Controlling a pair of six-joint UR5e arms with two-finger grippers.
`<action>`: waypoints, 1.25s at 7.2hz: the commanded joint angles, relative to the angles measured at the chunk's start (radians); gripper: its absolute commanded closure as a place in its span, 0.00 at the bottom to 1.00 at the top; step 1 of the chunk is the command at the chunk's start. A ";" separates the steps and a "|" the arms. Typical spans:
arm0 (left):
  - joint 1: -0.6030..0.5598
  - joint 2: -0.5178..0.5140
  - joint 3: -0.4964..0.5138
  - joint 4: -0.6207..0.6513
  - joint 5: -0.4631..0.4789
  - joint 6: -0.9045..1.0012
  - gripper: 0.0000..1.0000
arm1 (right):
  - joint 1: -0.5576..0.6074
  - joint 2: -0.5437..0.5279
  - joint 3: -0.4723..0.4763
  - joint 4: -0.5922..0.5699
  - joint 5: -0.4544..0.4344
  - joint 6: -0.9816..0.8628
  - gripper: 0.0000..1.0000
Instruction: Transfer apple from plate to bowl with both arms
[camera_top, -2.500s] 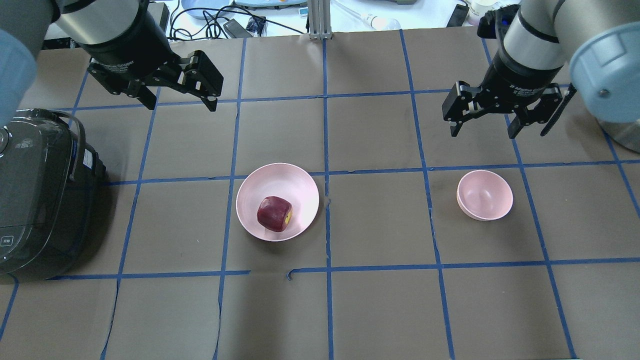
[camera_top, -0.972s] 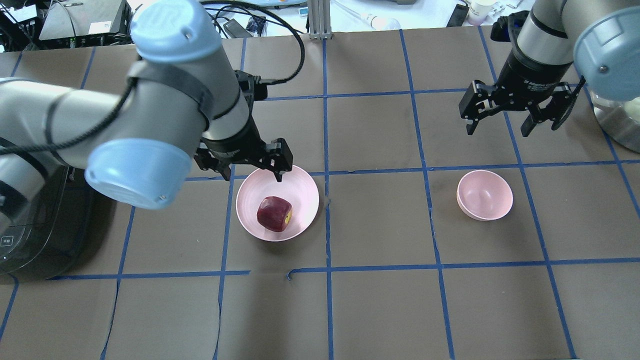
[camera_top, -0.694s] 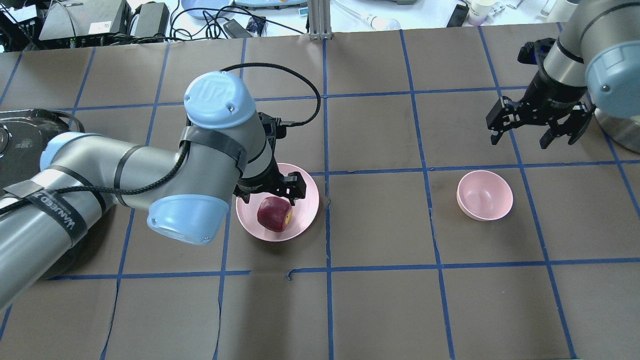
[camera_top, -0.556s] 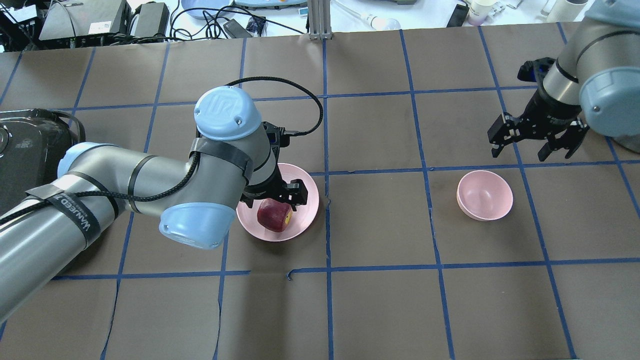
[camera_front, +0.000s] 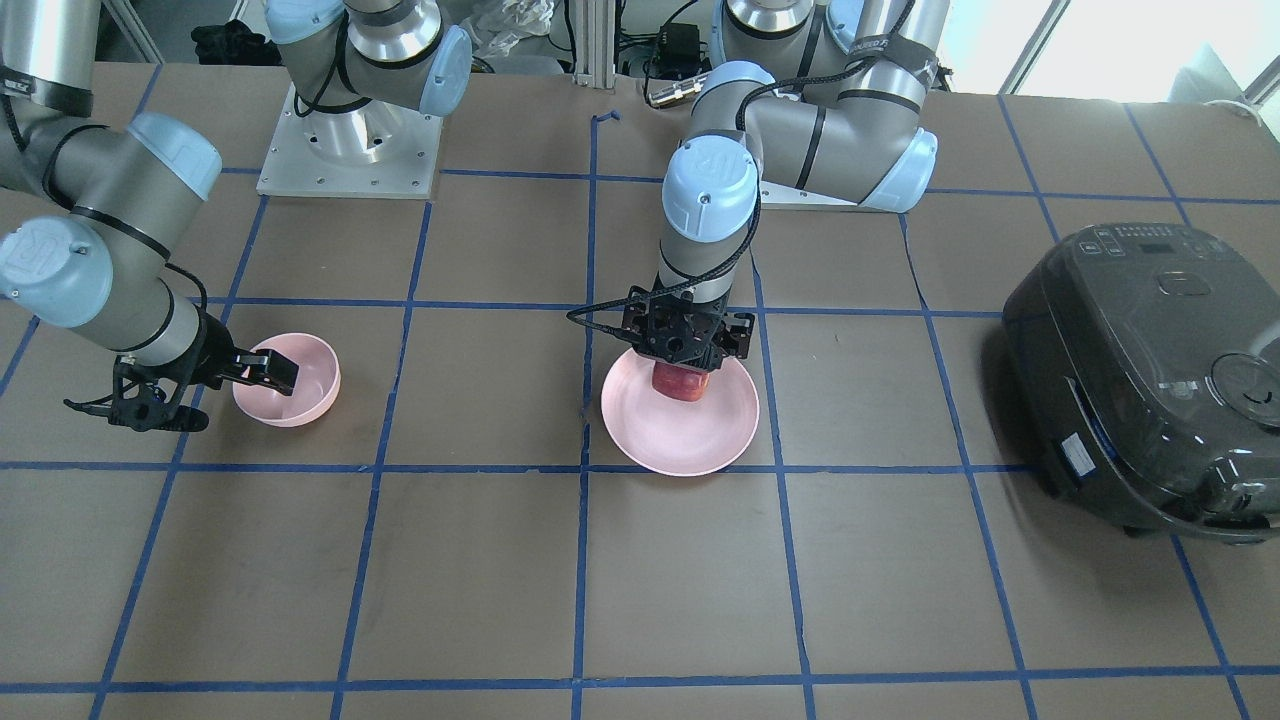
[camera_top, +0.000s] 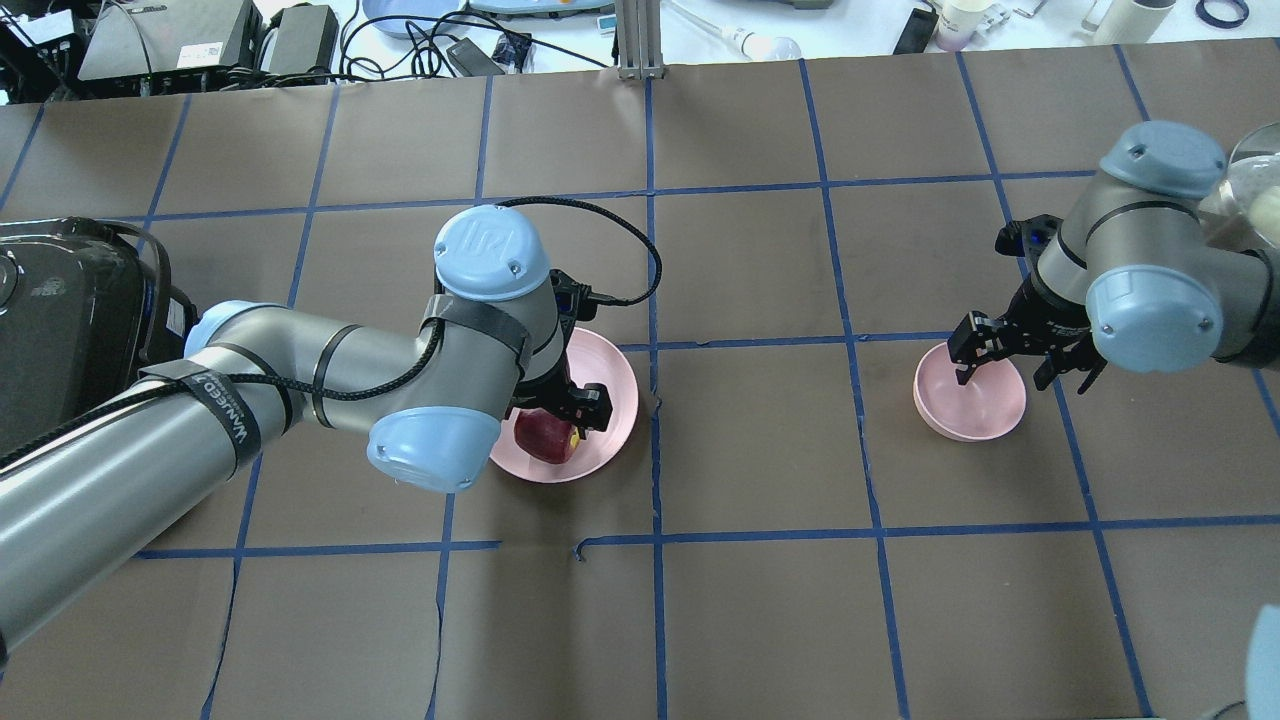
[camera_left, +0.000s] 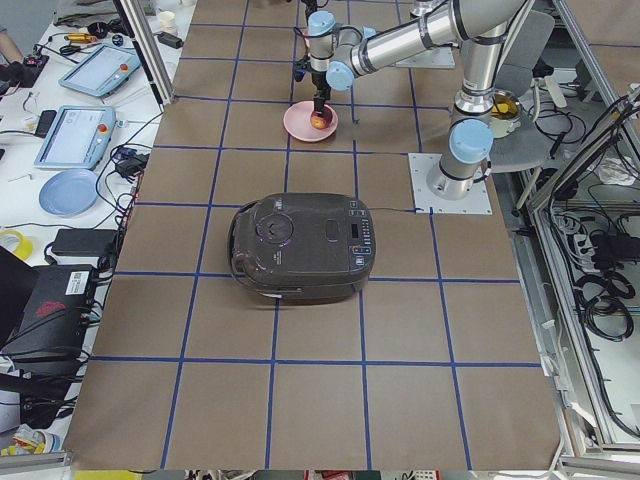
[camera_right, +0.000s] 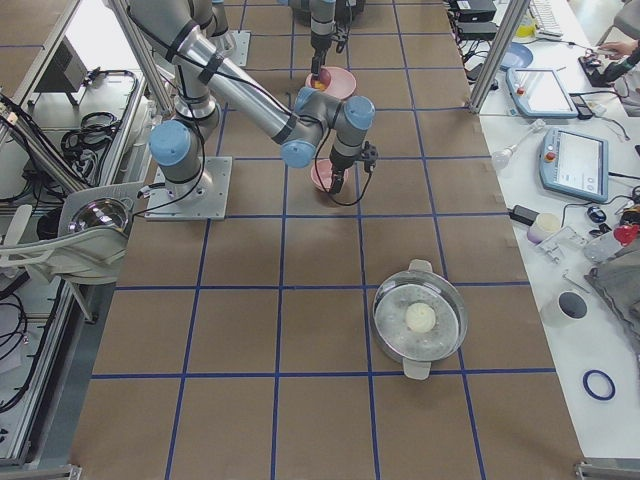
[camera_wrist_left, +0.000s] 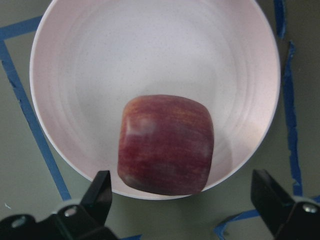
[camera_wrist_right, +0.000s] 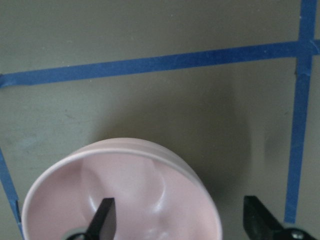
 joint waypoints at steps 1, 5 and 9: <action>0.000 -0.041 -0.004 0.070 0.006 0.009 0.05 | -0.002 0.016 0.013 -0.007 -0.005 -0.008 0.88; 0.003 -0.032 0.016 0.082 0.007 0.018 0.93 | 0.013 -0.016 -0.063 0.028 0.099 -0.017 1.00; 0.003 -0.010 0.296 -0.236 -0.049 -0.272 1.00 | 0.212 -0.085 -0.098 0.128 0.241 0.025 1.00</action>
